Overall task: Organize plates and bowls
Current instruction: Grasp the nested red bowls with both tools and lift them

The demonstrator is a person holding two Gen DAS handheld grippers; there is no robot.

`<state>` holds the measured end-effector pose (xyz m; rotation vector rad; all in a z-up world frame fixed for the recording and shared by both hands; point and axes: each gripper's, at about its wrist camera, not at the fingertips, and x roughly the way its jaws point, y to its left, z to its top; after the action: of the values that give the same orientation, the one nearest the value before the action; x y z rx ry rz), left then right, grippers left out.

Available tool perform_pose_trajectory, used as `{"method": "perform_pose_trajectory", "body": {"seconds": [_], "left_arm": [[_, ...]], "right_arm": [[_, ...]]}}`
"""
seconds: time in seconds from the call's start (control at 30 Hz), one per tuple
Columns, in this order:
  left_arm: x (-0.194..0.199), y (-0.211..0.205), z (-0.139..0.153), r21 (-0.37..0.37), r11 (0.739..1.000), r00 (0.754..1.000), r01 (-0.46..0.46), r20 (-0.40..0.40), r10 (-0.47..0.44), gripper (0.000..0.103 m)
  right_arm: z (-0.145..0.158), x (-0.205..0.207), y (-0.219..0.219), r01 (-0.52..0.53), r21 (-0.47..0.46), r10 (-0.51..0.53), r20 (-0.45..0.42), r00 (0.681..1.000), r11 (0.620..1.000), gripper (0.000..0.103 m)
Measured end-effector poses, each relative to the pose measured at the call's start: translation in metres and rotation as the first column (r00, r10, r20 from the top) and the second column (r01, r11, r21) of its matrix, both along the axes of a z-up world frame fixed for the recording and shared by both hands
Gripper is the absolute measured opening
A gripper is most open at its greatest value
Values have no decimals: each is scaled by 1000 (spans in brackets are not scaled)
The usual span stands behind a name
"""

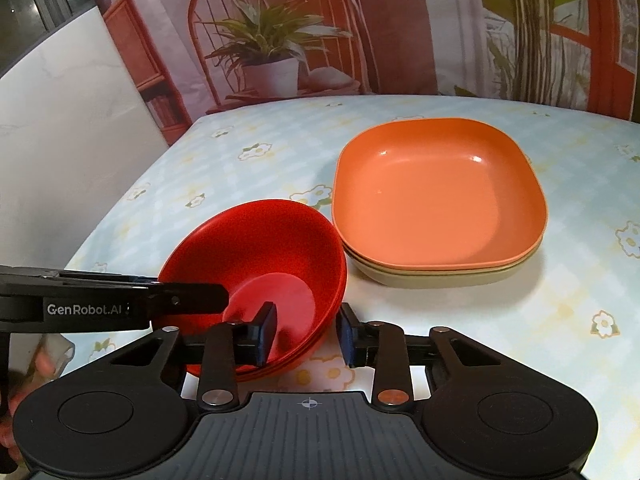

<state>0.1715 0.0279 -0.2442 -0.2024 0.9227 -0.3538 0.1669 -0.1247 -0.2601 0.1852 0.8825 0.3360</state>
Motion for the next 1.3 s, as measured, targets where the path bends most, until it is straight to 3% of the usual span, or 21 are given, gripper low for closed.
{"method": "perform_pose_trajectory", "body": {"seconds": [0.13, 0.53, 1.3], "left_arm": [[-2, 0, 2, 2, 1000, 1000, -5, 3, 5, 23], [-8, 0, 8, 21, 1000, 1000, -21, 7, 21, 23], [-23, -2, 21, 36, 999, 999, -14, 40, 12, 23]], "right_arm": [[1, -1, -2, 12, 2, -12, -2, 1000, 1000, 21], [6, -5, -4, 13, 2, -13, 5, 1000, 1000, 12], [17, -20, -12, 16, 31, -17, 36, 999, 999, 11]]}}
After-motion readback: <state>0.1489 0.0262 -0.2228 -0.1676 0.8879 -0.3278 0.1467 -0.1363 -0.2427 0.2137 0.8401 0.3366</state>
